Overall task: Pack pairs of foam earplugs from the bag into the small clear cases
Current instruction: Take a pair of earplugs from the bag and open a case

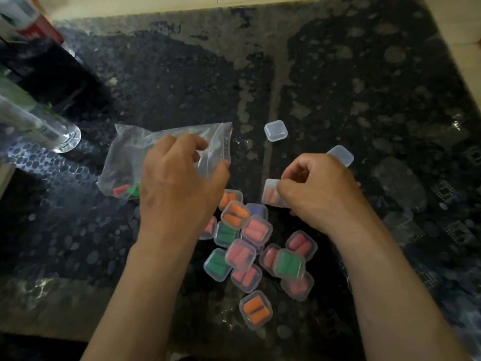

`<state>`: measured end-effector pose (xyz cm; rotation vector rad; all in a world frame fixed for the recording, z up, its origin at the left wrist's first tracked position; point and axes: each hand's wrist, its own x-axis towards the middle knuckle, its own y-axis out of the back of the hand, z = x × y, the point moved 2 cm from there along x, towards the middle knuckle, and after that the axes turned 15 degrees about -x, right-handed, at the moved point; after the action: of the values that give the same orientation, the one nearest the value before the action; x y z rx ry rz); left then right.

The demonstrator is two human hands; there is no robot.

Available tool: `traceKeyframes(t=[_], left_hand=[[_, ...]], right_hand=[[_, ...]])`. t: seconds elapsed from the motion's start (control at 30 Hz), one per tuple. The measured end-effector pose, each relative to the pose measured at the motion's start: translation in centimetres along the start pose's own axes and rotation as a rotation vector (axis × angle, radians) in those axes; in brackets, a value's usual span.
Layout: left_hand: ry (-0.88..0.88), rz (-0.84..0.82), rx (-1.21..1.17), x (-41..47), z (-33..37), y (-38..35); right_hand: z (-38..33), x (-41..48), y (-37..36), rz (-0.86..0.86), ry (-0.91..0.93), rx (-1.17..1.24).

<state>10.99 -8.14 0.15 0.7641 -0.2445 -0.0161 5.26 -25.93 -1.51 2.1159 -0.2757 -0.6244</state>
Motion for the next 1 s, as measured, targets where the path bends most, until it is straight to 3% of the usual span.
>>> traceKeyframes(t=[0.13, 0.3, 0.53, 0.63, 0.8, 0.93, 1.0], left_hand=[[0.087, -0.07, 0.122, -0.3, -0.6, -0.4], [0.047, 0.003, 0.026, -0.1, -0.9, -0.6], [-0.26, -0.015, -0.132, -0.8, 0.7, -1.8], [-0.37, -0.009, -0.186, -1.7, 2.1, -2.6], [-0.464, -0.058, -0.315, -3.1, 4.2, -3.6], [-0.431, -0.204, -0.503, -2.6, 4.8, -2.6], [-0.31, -0.168, -0.572, -1.8, 4.3, -1.5]], right_hand=[[0.1, 0.0, -0.1, -0.02, -0.004, -0.105], [0.3, 0.3, -0.3, 0.055, 0.049, 0.0], [-0.4, 0.3, -0.3, 0.107, 0.231, 0.422], [-0.4, 0.5, 0.0, 0.118, 0.279, 0.447], [0.2, 0.6, 0.0, -0.001, 0.341, 0.44], [0.5, 1.0, -0.2, -0.097, 0.319, 0.557], [0.3, 1.0, -0.3, -0.099, 0.276, 0.631]])
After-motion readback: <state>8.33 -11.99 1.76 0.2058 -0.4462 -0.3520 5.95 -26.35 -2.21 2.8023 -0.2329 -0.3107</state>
